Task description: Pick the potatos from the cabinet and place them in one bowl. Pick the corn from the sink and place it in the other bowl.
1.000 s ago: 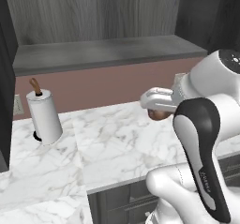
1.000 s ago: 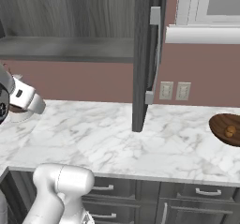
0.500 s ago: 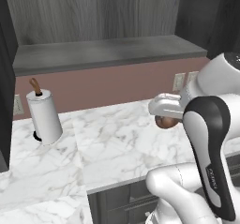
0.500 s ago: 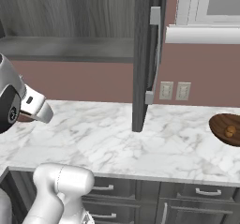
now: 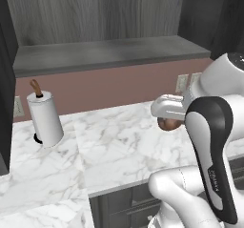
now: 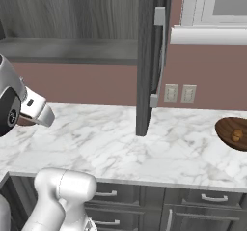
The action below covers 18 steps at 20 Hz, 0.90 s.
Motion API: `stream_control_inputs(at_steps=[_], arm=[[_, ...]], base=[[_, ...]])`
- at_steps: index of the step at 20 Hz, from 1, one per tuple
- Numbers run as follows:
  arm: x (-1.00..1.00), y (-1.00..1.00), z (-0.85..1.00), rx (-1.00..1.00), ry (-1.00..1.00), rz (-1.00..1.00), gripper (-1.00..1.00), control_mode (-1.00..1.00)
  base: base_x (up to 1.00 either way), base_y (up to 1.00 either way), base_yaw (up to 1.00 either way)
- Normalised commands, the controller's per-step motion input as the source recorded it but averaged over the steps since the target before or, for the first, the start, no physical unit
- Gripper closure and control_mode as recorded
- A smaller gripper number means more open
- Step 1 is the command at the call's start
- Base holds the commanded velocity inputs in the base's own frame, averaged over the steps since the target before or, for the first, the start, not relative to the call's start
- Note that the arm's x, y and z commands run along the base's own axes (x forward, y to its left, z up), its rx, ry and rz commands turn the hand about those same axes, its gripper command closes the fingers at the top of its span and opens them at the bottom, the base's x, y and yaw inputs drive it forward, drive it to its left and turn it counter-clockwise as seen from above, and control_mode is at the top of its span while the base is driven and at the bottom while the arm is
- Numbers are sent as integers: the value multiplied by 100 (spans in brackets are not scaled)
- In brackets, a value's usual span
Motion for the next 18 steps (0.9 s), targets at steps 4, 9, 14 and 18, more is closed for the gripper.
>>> stream_control_inputs(at_steps=[4,9,14,18], arm=[[0,0,0,0,0,0,100,100],[0,0,0,0,0,0,100,100],[0,0,0,0,0,0,100,100],[0,0,0,0,0,0,100,100]], base=[[-25,3,0],[-100,5,-11],[-100,0,-14],[-51,-66,-3]])
